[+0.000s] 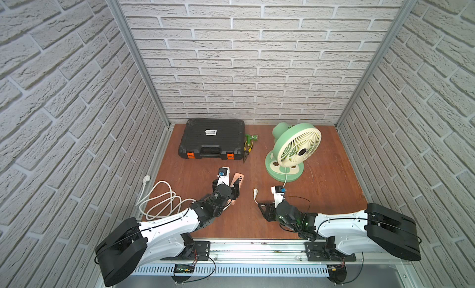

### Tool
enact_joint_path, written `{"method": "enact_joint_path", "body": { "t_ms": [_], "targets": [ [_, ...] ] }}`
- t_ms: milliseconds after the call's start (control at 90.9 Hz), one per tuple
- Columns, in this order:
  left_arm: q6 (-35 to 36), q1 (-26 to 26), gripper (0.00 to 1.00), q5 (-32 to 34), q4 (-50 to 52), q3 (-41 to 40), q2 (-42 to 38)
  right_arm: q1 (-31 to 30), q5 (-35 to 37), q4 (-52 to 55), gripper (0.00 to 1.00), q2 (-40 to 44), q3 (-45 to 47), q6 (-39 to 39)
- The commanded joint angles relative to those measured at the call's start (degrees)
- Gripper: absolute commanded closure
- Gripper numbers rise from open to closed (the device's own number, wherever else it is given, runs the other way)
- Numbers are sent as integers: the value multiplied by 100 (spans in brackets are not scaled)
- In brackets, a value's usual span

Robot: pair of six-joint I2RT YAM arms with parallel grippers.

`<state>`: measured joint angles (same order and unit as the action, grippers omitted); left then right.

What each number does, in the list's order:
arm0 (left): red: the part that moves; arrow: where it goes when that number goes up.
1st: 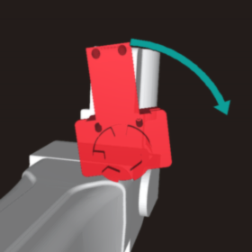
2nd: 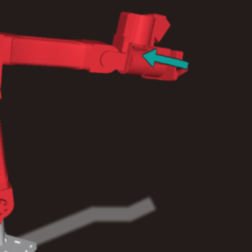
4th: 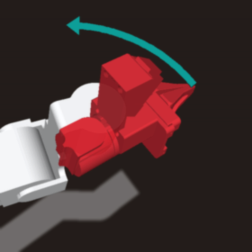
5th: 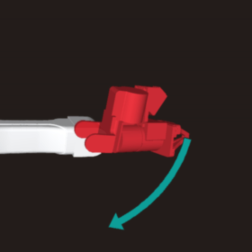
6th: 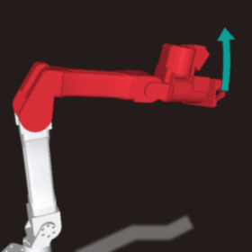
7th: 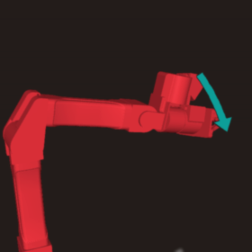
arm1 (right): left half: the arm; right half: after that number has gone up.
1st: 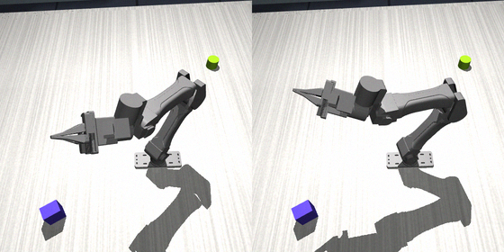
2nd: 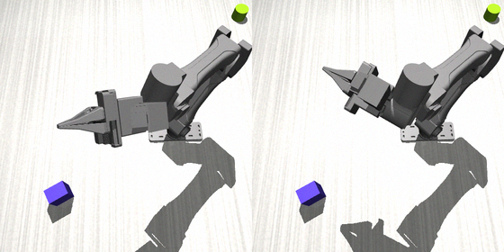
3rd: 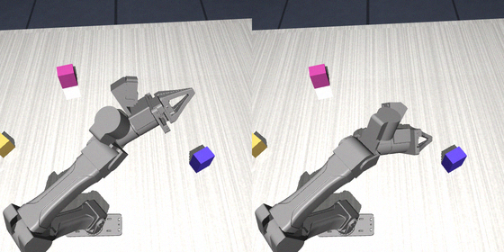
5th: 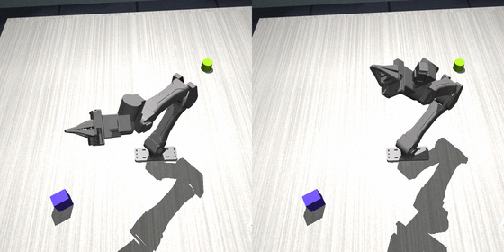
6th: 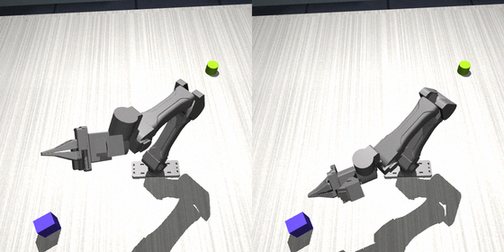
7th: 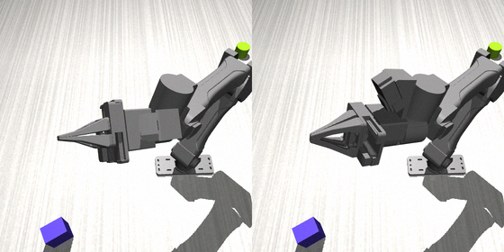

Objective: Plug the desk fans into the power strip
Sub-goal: Pick up the plug from the center of the board.

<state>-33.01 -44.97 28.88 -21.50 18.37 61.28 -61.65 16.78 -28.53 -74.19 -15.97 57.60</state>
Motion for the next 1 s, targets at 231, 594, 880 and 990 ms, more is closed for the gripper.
{"method": "enact_joint_path", "body": {
  "t_ms": [231,594,880,990],
  "targets": [
    [414,-189,18,-507,-1387,-427,323,153,-58,590,97,1003,-349,-179],
    [1946,-571,2,-1701,-2785,-745,340,1042,-1269,1666,98,2460,-956,80],
    [2745,-567,2,-2548,-3232,-351,857,1947,-3662,2055,98,2210,-1748,232],
    [2965,-585,2,-2813,-3311,-258,1137,1961,-4094,2587,97,2248,-2194,47]
  ]
}}
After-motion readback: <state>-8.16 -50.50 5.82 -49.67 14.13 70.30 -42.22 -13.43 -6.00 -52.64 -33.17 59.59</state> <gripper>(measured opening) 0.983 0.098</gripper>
